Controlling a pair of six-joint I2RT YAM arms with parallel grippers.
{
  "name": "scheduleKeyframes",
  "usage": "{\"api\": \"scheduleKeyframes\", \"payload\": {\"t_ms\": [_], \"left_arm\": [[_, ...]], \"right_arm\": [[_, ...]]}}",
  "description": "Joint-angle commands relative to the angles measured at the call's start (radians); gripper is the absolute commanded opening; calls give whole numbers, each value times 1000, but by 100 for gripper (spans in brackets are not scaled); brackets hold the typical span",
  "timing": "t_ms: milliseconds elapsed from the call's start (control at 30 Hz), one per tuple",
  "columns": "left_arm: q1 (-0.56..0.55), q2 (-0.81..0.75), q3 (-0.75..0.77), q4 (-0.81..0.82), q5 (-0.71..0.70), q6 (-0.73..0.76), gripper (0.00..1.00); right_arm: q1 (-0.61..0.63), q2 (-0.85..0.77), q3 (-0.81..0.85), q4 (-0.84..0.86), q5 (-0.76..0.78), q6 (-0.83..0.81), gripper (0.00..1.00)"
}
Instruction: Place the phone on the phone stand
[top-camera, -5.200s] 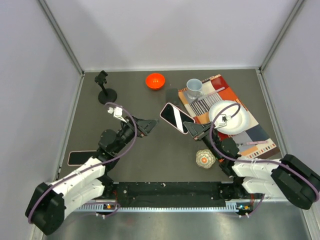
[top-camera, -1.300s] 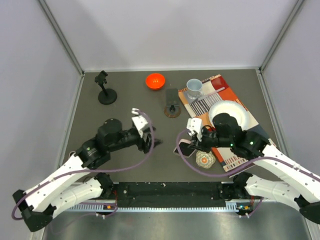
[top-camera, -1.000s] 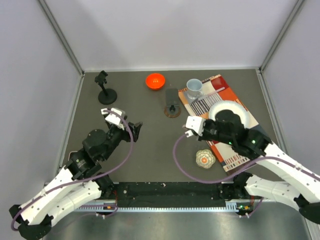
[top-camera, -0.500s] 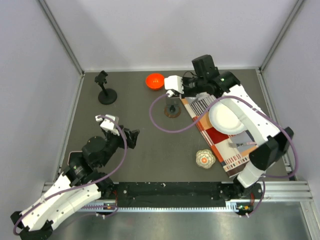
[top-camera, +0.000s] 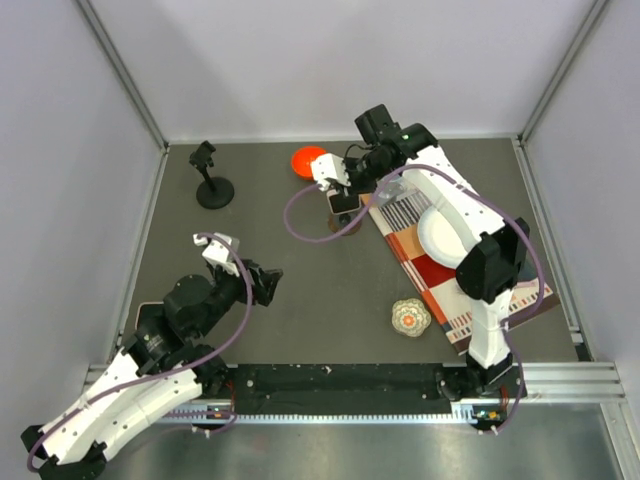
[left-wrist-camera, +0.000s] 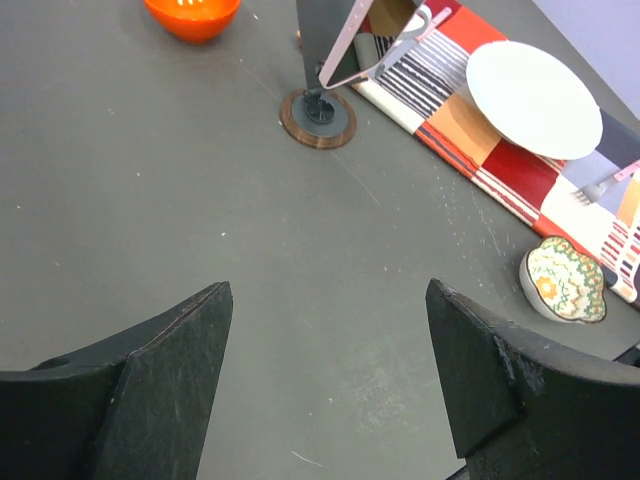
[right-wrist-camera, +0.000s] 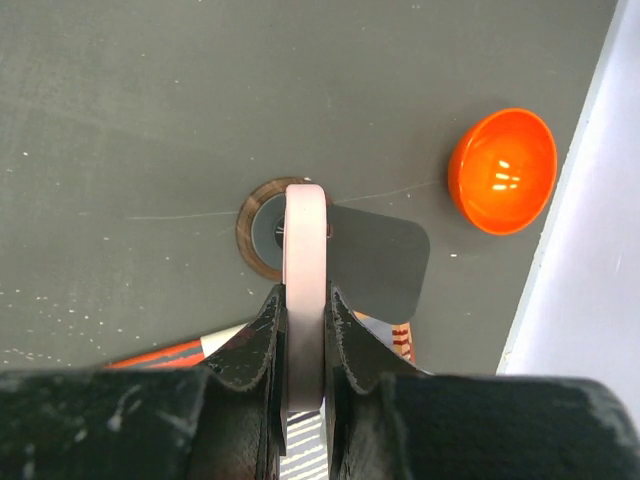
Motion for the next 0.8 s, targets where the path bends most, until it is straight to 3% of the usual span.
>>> {"api": "scheduleKeyframes", "payload": {"t_ms": [0,767], "left_arm": [[4,33,12,30,47,15,83],[4,80,37,40,55,61,83]], "right_arm": [[-19,10,97,3,-59,-31,0],[-74,126,184,5,-117,87,0]]}}
